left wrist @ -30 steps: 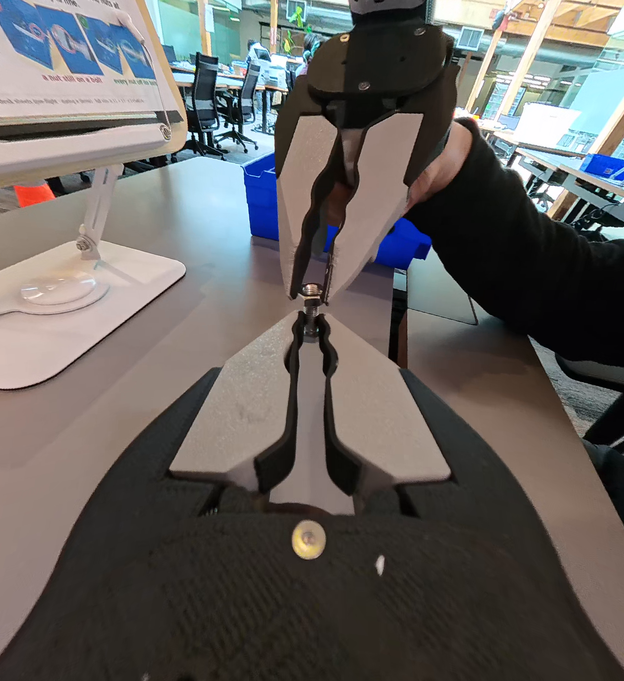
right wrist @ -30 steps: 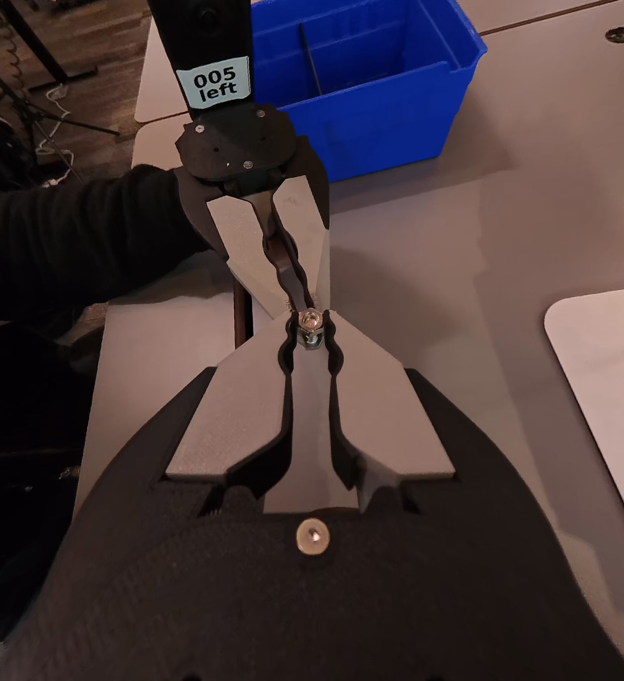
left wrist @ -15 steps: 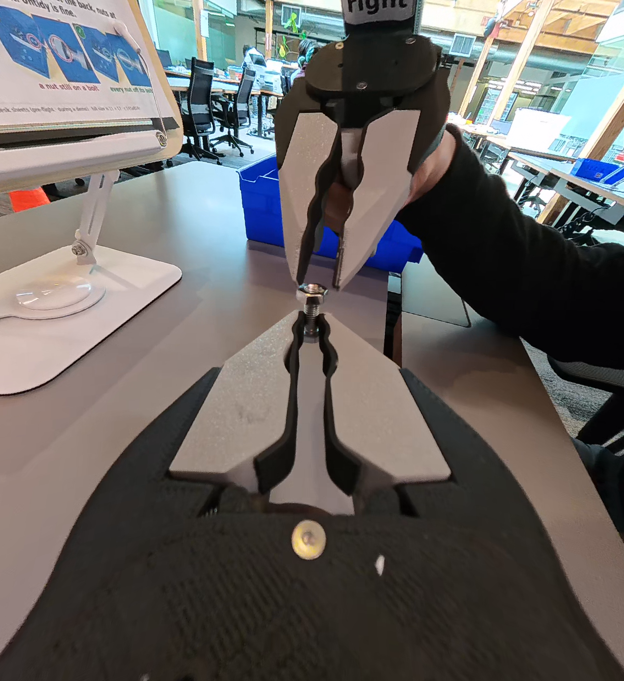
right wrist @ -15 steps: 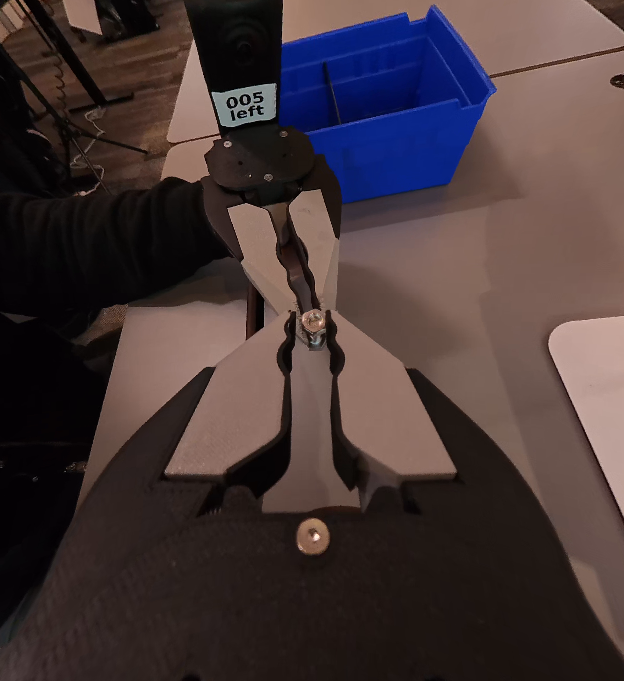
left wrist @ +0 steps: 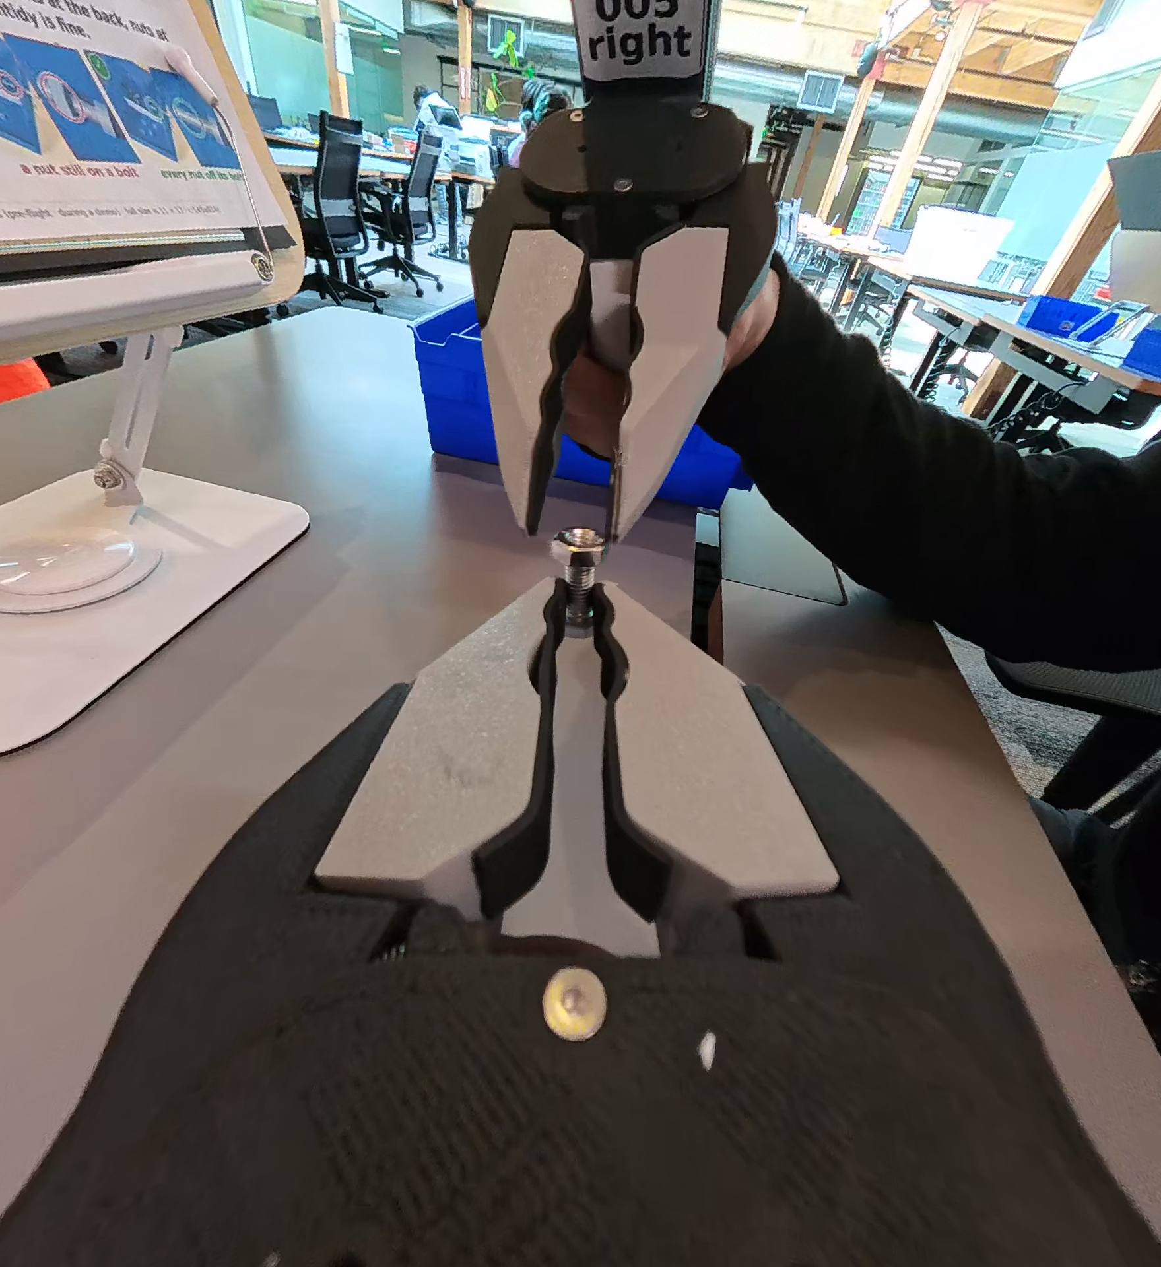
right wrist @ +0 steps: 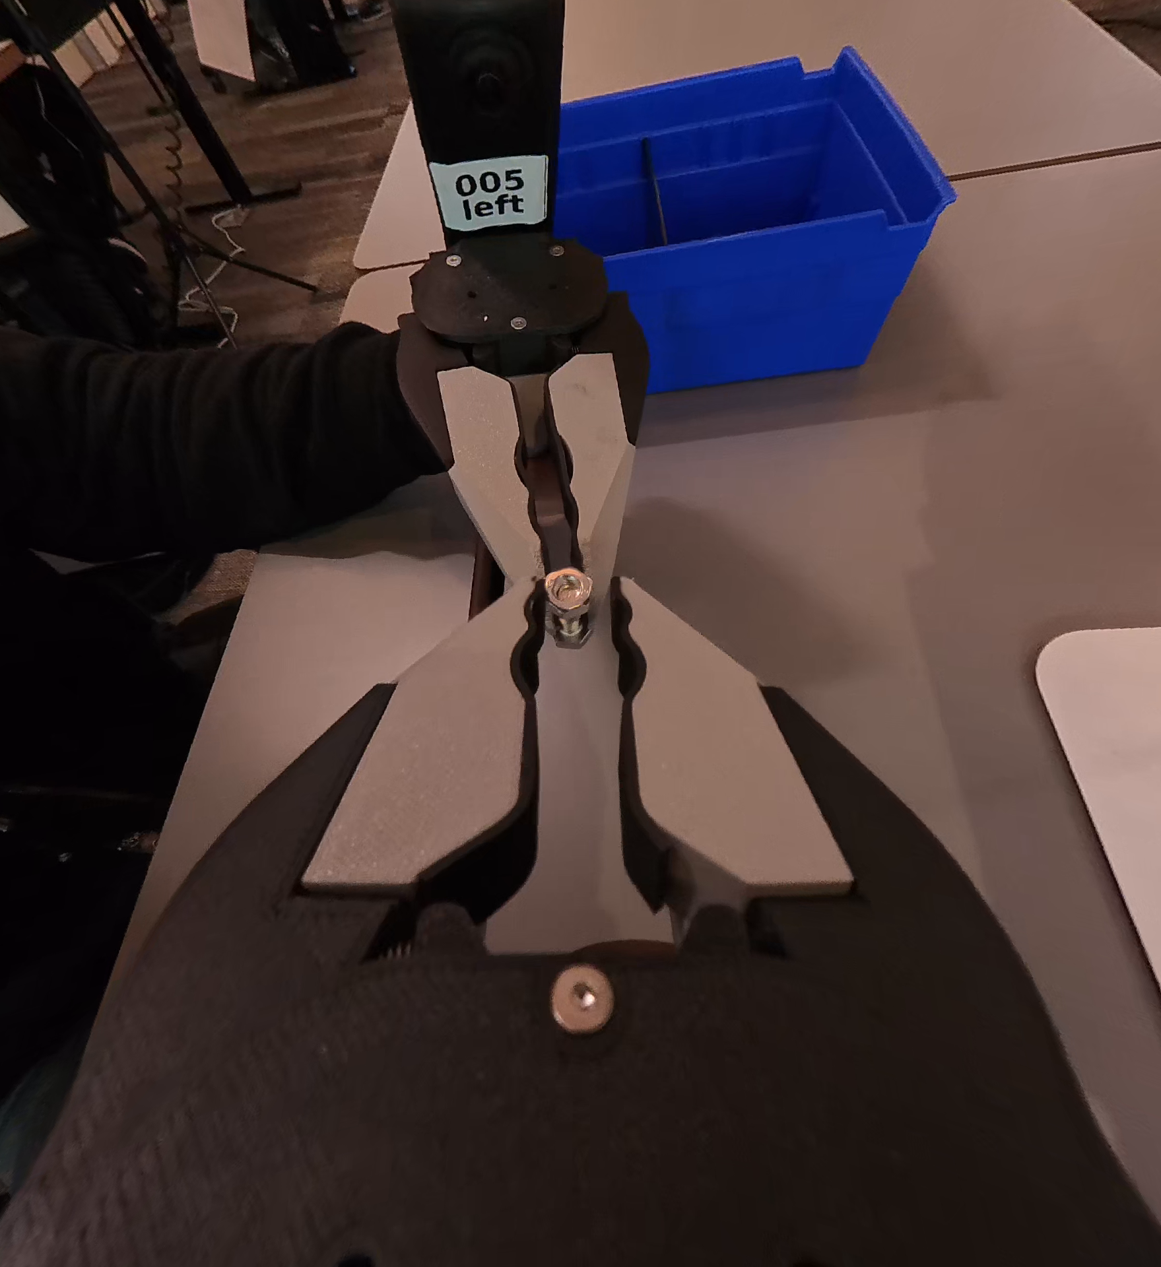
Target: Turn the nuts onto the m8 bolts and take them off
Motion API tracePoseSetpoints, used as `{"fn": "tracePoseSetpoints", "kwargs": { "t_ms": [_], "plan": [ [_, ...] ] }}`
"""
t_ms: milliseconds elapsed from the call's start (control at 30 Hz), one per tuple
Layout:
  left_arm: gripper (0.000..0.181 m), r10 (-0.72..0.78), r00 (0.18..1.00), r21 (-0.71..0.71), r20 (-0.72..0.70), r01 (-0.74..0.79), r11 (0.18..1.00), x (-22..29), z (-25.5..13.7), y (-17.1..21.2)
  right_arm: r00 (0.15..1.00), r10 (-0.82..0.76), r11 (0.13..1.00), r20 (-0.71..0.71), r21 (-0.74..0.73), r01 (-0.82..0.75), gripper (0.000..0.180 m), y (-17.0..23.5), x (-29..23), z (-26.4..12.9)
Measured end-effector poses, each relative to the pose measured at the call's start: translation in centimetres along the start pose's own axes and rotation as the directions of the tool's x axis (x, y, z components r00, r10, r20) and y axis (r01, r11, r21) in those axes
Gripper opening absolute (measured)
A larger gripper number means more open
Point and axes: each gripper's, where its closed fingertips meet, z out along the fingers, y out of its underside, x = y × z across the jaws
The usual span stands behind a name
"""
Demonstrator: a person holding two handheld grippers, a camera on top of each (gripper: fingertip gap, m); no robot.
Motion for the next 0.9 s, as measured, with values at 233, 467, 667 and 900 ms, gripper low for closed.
{"fn": "tracePoseSetpoints", "kwargs": {
  "t_ms": [233,467,667,900],
  "plan": [
    [0.005,0.012,1.0,-0.007,0.015,-0.012,1.0,0.0,0.1,0.0,0.999,0.037,0.999,0.004,-0.004,-0.037,0.009,-0.1,-0.2,0.2],
    [0.005,0.015,0.999,-0.007,0.045,-0.015,1.0,-0.4,0.1,-0.1,0.995,0.072,0.997,-0.064,-0.032,-0.075,0.009,-0.2,0.3,0.3],
    [0.005,0.019,0.995,-0.01,0.099,-0.018,1.0,-1.2,0.1,-0.1,0.98,0.099,0.992,-0.174,-0.062,-0.111,0.009,-0.2,1.0,0.3],
    [0.005,0.004,0.999,-0.001,0.052,-0.004,1.0,-0.5,0.1,-0.3,0.983,0.058,0.997,-0.174,-0.037,-0.065,0.015,-1.1,0.6,-0.1]
  ]
}}
